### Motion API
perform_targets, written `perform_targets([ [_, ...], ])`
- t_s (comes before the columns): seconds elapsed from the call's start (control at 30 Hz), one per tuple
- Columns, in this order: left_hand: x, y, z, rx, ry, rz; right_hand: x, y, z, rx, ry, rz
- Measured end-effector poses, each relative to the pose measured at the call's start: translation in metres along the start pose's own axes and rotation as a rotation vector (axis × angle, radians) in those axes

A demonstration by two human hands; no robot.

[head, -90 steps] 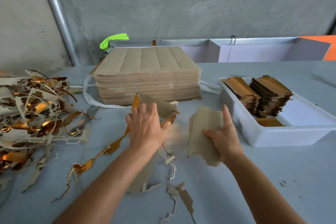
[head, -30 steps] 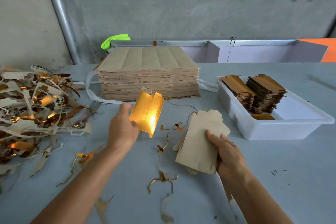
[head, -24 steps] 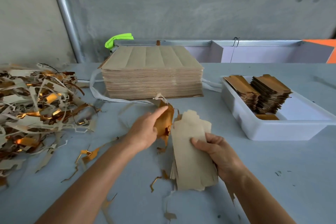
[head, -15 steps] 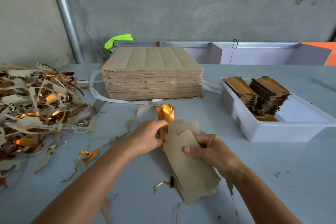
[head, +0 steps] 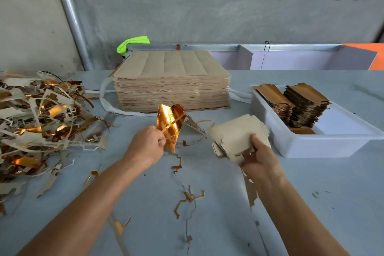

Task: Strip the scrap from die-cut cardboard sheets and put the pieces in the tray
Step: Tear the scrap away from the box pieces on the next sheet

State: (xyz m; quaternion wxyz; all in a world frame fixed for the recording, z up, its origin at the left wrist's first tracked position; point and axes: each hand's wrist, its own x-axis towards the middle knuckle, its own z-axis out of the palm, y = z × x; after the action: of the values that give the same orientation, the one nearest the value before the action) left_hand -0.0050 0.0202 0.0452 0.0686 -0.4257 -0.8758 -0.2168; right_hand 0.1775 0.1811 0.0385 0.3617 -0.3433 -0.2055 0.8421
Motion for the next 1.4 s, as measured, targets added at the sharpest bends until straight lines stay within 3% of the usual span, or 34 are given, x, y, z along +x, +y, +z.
perform_targets([
  [0.17, -0.013, 0.03, 0.005, -0.321, -0.193, 0.014, -0.004, 0.015, 0.029, 0.254, -0.07, 0.084],
  [0.33, -0.019, 0.049, 0.009, -0.663, -0.356, 0.013, -0.008, 0.045, 0.051, 0.294, -0.127, 0.167],
  [0.43, -0.018, 0.047, 0.014, -0.846, -0.356, -0.1, -0.009, 0.055, 0.059, 0.252, -0.177, 0.204],
  [0.57, -0.017, 0.043, 0.016, -0.941, -0.221, -0.207, -0.006, 0.068, 0.062, 0.129, -0.187, 0.176],
  [0.67, -0.016, 0.042, 0.016, -0.839, -0.176, -0.195, -0.007, 0.064, 0.063, 0.095, -0.158, 0.127],
  [0.8, -0.015, 0.029, 0.004, -0.159, -0.048, 0.06, 0.005, 0.039, 0.048, 0.152, 0.032, -0.085],
  [0.87, -0.015, 0.022, -0.006, 0.02, 0.004, 0.126, 0.007, 0.024, 0.039, 0.061, 0.078, -0.157],
  [1.23, -0.011, -0.001, -0.048, 0.498, 0.139, 0.141, 0.003, -0.02, -0.001, -0.305, 0.234, -0.31],
  [1.4, -0.017, 0.004, -0.045, 0.503, 0.031, 0.164, -0.008, -0.018, 0.01, -0.574, 0.119, -0.463],
])
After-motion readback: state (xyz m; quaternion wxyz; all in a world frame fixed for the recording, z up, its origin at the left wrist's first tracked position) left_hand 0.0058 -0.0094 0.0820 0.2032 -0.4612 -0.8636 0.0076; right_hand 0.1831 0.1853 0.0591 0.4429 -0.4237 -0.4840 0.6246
